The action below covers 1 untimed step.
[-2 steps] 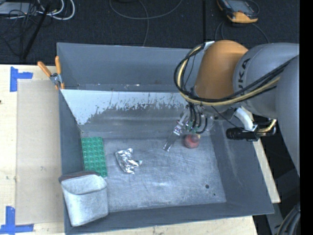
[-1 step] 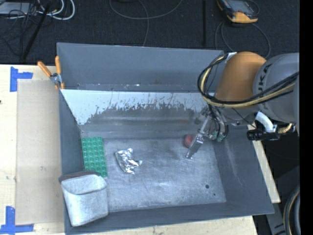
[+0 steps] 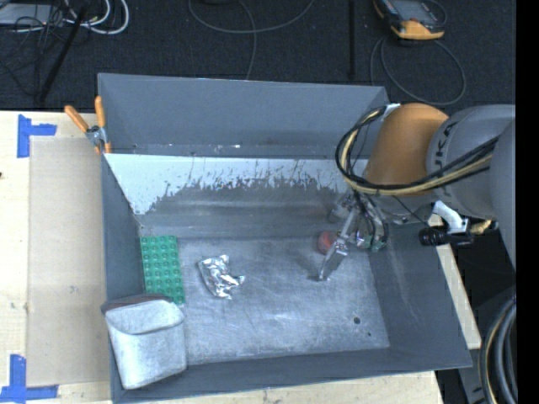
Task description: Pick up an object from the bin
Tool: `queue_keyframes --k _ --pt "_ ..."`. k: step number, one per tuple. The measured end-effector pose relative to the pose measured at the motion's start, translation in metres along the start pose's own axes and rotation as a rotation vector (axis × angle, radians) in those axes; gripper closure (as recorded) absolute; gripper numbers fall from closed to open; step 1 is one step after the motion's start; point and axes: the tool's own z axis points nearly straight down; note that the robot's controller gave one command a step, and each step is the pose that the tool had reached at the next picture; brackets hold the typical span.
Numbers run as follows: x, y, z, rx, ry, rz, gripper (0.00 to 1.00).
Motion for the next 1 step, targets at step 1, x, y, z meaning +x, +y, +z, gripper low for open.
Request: queue_keyframes --k 1 --pt "0.0020 0.0039 0.0072 0.000 -0.006 0.057 0.00"
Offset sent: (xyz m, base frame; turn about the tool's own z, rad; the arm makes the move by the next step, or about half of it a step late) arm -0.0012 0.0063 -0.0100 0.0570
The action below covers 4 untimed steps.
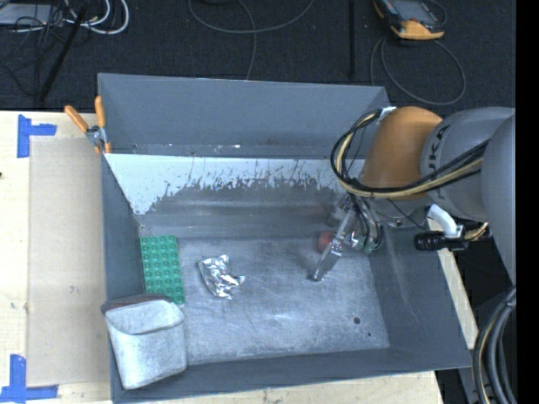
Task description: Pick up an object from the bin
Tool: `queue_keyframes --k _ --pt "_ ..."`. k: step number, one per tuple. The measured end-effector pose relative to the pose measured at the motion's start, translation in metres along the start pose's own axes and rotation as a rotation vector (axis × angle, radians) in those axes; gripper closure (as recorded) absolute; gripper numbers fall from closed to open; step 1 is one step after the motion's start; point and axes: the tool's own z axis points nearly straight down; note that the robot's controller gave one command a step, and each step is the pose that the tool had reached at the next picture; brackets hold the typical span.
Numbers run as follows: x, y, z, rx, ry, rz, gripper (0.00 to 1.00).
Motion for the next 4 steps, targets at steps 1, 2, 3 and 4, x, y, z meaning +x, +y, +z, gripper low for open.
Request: queue_keyframes --k 1,2,3,4 --pt "-0.005 0.001 -0.004 -0.006 -0.018 0.000 1.00" --pt "0.028 0.046 -0.161 -0.007 -0.008 -0.055 1.00" --pt "0.081 0.078 -0.108 -0.001 0.007 -0.161 1.00" --pt "0.080 0.081 -0.166 -0.005 -0.005 -0.182 1.00"
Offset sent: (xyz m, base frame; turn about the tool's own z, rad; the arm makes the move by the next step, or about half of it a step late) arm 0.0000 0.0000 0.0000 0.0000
